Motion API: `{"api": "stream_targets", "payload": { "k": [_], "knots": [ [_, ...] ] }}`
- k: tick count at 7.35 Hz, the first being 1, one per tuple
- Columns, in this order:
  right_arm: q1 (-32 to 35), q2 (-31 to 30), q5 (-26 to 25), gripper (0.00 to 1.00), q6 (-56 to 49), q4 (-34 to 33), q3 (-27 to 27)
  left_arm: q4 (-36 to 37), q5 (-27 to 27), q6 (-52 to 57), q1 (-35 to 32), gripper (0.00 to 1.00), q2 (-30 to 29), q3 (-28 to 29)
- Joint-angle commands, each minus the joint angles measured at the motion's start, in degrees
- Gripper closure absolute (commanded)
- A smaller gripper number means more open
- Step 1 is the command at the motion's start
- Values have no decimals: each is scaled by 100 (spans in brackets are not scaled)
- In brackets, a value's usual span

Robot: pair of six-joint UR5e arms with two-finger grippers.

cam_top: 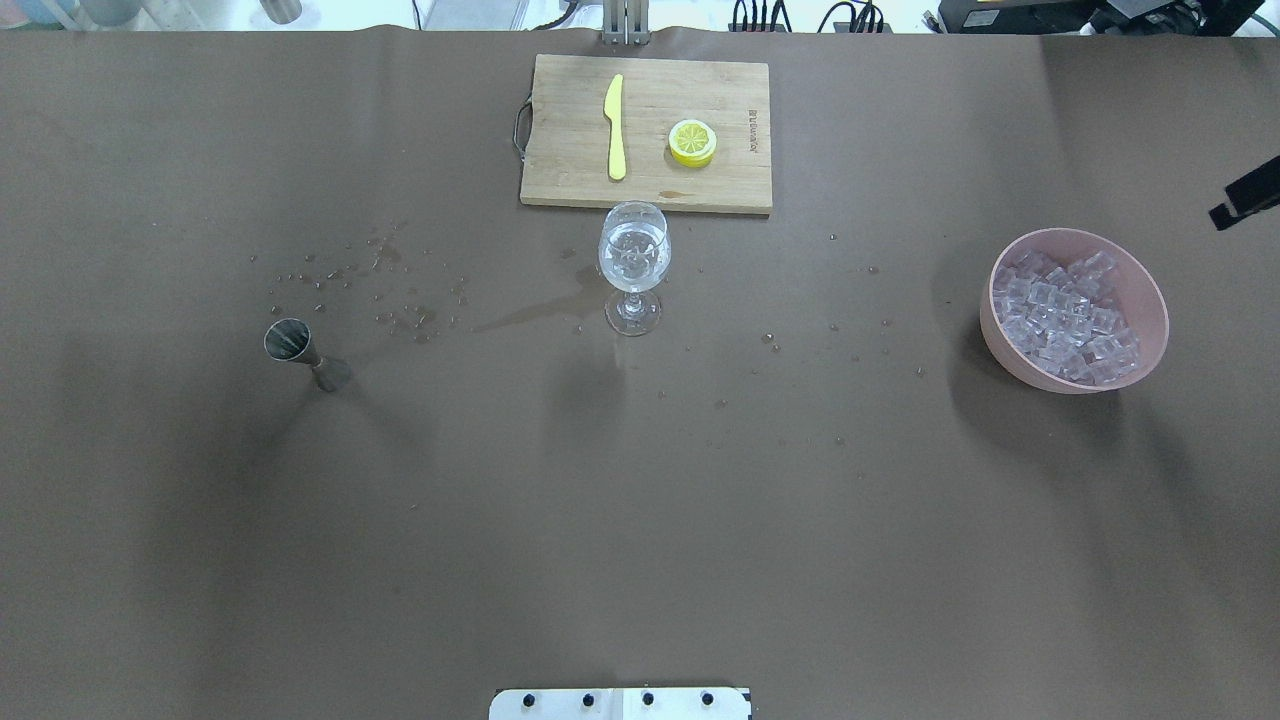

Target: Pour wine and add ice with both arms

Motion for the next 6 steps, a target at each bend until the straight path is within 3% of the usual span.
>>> {"api": "stream_targets", "payload": {
  "k": [1,3,4,6],
  "knots": [
    [484,-63,-940,0,-1267,-1200,-342,12,84,534,-379,2,271,-16],
    [1133,-125,-610,0,-1312,-808,-1054,143,119,432,-643,2,535,-146],
    [1415,-238,-190,0,-1617,-710,-1327,849,136,196,-645,2,457,-391],
    [1768,-370,-98,0,-1822,-656,-1487,1216,93,-43,-636,2,997,-1294]
  ]
}}
